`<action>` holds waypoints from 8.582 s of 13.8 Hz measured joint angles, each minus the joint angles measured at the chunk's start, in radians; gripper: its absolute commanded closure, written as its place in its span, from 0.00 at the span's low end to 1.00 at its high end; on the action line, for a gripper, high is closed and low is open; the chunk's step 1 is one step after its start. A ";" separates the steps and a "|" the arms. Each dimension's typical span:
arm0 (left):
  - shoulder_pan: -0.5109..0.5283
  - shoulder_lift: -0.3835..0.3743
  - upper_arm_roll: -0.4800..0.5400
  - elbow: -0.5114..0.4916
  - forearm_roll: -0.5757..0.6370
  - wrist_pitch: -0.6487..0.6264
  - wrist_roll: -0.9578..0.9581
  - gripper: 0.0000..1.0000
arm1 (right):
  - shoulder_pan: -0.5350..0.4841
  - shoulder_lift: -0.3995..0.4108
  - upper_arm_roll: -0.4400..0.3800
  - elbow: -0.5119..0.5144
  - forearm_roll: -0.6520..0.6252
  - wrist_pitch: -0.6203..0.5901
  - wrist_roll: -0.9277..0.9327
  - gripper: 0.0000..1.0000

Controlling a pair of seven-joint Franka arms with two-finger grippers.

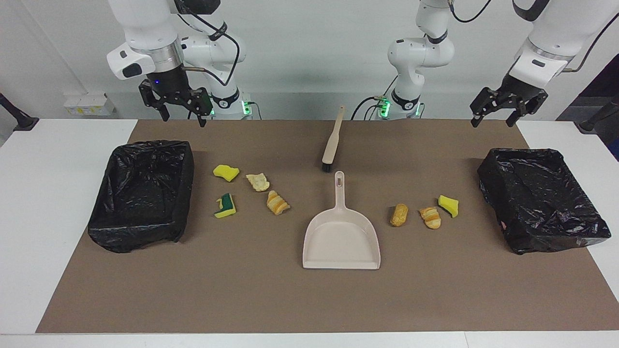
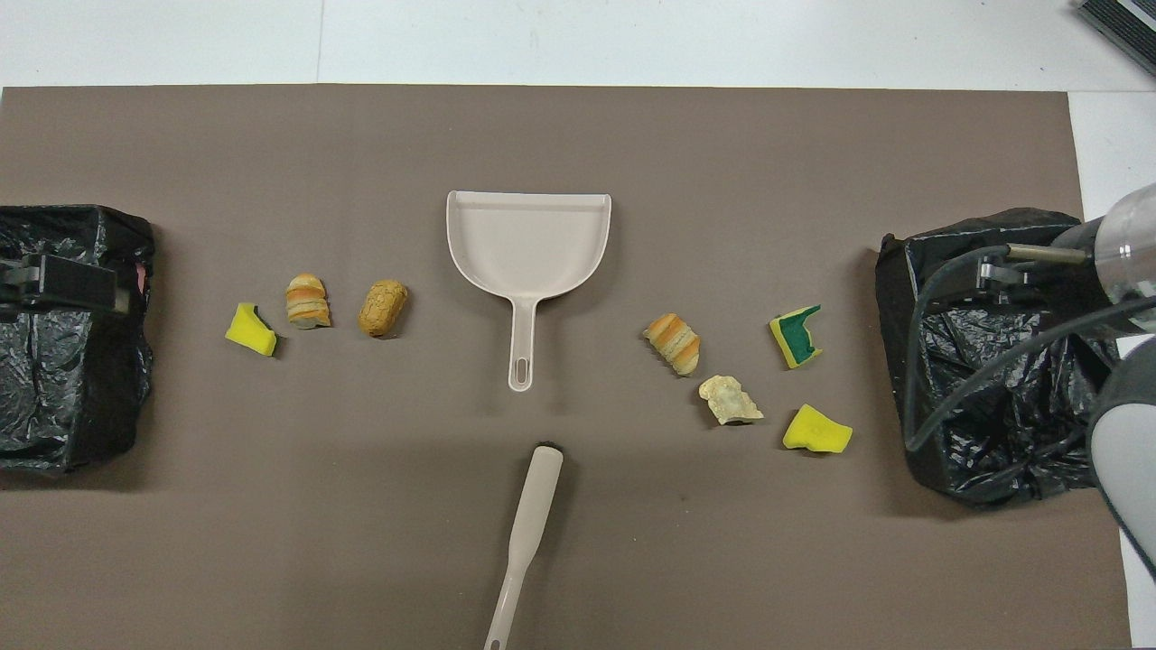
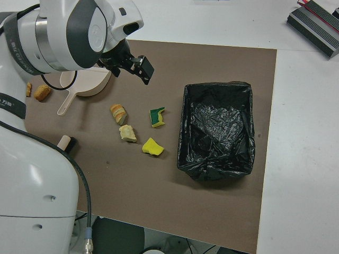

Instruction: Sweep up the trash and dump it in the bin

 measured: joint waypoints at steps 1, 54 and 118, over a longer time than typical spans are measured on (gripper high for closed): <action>0.000 -0.001 -0.001 0.000 0.000 0.000 0.000 0.00 | 0.000 0.000 0.000 0.000 0.000 0.000 0.000 0.00; 0.064 -0.088 0.006 -0.180 0.000 0.063 0.059 0.00 | 0.573 0.760 -0.007 0.345 -0.007 0.411 0.381 0.02; -0.729 -0.354 0.024 -0.908 -0.086 0.190 -0.278 1.00 | 0.418 0.640 0.012 0.222 -0.199 0.298 -1.370 1.00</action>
